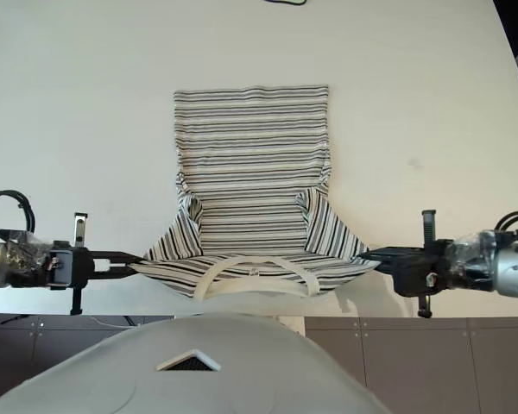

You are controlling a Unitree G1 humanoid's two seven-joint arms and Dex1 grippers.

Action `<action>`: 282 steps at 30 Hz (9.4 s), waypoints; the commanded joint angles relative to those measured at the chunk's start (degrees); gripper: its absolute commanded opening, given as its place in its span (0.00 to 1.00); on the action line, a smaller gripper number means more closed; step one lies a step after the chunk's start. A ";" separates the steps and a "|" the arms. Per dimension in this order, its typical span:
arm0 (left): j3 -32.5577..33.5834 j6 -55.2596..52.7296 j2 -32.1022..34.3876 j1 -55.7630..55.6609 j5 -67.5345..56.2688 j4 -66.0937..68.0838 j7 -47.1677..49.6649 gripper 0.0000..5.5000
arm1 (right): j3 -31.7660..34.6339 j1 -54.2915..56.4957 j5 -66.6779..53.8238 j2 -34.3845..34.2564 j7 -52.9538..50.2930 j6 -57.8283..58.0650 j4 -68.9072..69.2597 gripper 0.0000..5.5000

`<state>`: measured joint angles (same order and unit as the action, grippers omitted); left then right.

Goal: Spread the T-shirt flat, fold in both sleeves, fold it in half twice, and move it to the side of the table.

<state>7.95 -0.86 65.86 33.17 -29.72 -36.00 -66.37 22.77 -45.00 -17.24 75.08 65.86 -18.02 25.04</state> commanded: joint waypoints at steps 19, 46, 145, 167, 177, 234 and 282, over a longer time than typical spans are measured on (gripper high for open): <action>-17.70 -32.50 -17.09 -59.02 -3.05 36.15 3.78 0.02 | -32.61 70.13 -3.37 -18.88 10.89 36.60 -33.44 0.02; -13.70 -12.20 -41.08 -74.15 19.82 96.28 13.70 0.41 | -25.30 95.14 13.67 -45.16 -13.29 26.49 -94.18 0.52; -28.94 47.90 -20.28 -18.85 69.39 31.28 43.46 0.41 | -27.04 33.28 32.34 -21.00 -19.63 -17.92 -21.94 0.75; -32.68 47.35 -18.45 -20.51 64.16 34.54 38.66 0.03 | -25.68 29.79 31.84 -16.03 -22.21 -26.71 -22.63 0.75; -32.08 45.93 -17.34 -19.05 63.50 31.12 36.41 0.03 | -30.28 29.95 51.20 -20.38 -33.77 -39.55 -25.55 0.75; -38.02 48.62 -7.96 -27.79 46.38 28.09 33.32 0.02 | -45.37 34.94 35.35 -8.57 -36.13 -29.39 -16.74 0.02; -22.77 -14.17 -35.34 -41.24 19.74 41.69 28.83 0.22 | -42.51 91.08 17.22 -48.35 -2.43 14.27 -76.74 0.19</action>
<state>-16.01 -15.11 31.43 -8.62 -10.96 4.47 -38.97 -22.12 46.57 -0.22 25.79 65.72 -2.88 -51.78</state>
